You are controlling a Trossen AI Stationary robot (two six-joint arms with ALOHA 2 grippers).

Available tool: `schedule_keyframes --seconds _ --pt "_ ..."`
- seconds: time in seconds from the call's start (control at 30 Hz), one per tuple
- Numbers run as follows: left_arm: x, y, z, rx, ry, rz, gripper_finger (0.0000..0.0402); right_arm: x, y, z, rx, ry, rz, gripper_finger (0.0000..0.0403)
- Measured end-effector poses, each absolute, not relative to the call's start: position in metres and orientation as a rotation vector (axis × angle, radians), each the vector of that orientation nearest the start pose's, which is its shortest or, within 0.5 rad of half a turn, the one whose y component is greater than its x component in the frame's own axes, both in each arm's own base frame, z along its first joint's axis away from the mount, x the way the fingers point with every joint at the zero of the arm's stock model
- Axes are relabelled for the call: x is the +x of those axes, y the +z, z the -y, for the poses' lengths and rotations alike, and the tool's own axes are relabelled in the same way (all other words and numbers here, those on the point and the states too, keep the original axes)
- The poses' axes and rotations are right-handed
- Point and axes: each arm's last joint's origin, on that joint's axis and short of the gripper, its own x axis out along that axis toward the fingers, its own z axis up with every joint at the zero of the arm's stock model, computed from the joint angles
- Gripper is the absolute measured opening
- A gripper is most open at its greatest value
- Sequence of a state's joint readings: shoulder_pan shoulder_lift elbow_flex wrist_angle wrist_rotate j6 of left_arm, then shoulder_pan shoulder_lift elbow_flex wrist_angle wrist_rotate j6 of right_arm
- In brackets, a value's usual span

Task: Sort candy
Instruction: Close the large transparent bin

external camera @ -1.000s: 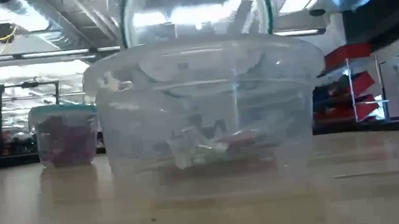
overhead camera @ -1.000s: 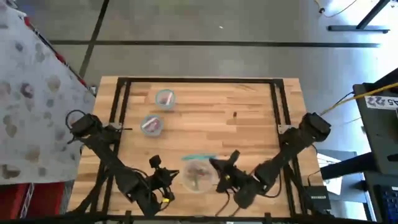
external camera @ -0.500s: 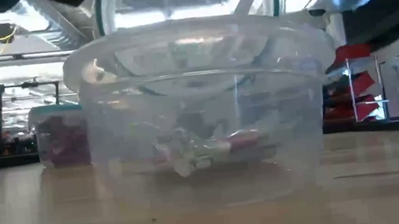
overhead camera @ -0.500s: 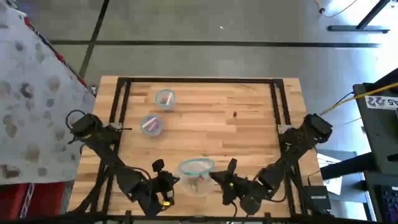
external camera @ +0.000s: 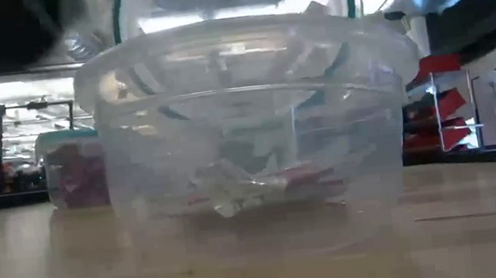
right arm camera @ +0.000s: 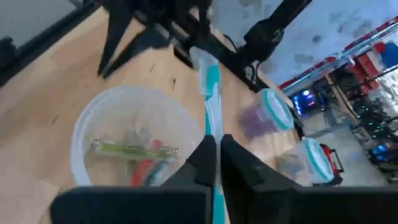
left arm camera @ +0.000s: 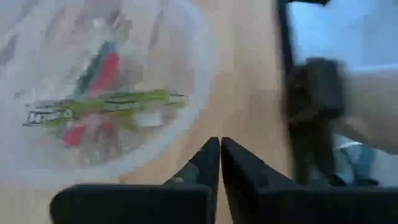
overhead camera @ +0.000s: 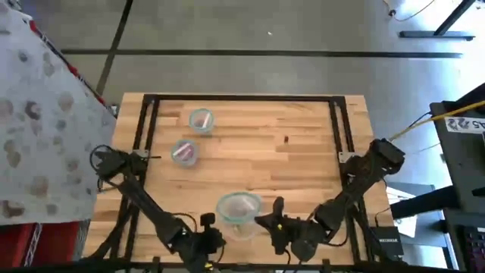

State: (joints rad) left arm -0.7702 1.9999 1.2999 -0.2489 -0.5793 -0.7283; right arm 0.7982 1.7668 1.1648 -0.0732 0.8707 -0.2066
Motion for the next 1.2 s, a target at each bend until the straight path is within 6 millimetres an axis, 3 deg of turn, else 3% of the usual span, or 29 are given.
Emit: schedule_keyframes --seconds 0.1,0.33,0.53,0.77,0.97,1.2 --pt "0.315 0.146 0.263 -0.118 0.152 -0.764 0.0 0.276 0.217 -0.252 -0.718 0.0 -0.485 0.0" --pt "0.33 0.144 0.239 -0.119 0.309 -0.717 0.0 0.275 0.214 -0.253 -0.732 0.07 -0.518 0.0" --pt "0.334 0.142 0.221 -0.128 0.418 -0.733 0.0 0.269 0.206 -0.247 -0.796 0.073 -0.604 0.0" --pt "0.331 0.145 0.216 -0.107 0.45 -0.759 0.0 0.265 0.201 -0.247 -0.736 0.151 -0.68 0.0" --pt "0.308 0.178 0.218 -0.077 0.425 -0.776 0.0 0.262 0.197 -0.245 -0.691 0.191 -0.743 0.0" --pt "0.299 0.222 0.218 -0.032 0.391 -0.614 0.0 0.262 0.197 -0.247 -0.659 0.237 -0.754 0.0"
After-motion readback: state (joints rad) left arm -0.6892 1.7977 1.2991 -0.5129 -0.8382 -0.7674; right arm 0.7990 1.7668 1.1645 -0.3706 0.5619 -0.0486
